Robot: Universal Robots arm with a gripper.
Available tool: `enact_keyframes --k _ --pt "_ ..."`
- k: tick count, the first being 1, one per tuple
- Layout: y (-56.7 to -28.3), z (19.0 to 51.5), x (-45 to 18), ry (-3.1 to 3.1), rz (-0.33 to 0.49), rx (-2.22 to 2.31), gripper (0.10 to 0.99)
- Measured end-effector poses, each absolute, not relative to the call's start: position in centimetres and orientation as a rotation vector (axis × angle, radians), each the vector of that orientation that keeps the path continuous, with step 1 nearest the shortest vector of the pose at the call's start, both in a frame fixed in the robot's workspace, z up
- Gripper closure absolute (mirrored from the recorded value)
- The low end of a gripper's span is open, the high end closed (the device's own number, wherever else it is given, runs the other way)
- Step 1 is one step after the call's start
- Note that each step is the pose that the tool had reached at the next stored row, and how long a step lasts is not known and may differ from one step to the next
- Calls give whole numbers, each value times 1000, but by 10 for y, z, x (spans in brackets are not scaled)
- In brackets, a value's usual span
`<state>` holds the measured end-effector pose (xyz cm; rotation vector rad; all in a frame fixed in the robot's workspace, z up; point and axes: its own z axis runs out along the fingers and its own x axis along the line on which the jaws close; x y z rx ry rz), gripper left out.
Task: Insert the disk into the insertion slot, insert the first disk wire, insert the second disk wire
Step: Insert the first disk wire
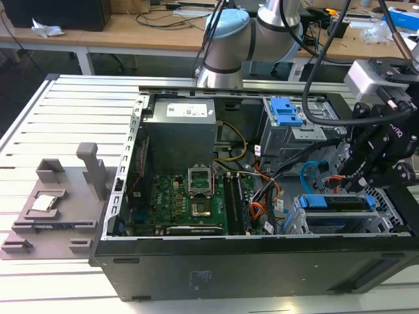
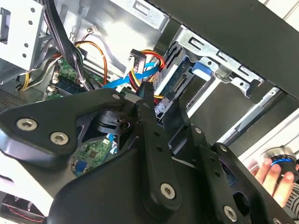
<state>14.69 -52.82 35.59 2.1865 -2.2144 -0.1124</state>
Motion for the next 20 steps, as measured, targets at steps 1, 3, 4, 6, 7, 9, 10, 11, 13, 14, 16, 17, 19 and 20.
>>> enact_keyframes --k 1,3,4,6,7,9,10,11,13,14,16,17,19,20 --pt "-528 356 147 -2214 -112 2186 725" --pt "-528 356 147 -2215 -112 2187 804" --pt "-528 356 147 -2215 -112 2186 871" --pt "-528 355 147 -2214 -112 2187 922" --pt "-528 355 147 -2215 -113 2186 922" --pt "-530 355 147 -2214 -113 2187 922" --pt "-532 355 147 -2214 -113 2187 922" --pt "-535 355 147 -2214 -112 2187 922" --pt "-540 355 147 -2214 -112 2186 922" --pt "-541 355 147 -2214 -112 2186 922" --pt "-542 354 148 -2214 -112 2186 922" --pt "-542 353 150 -2214 -113 2186 922" --pt "-543 351 153 -2213 -114 2185 922" --pt "-543 351 154 -2213 -114 2185 922"
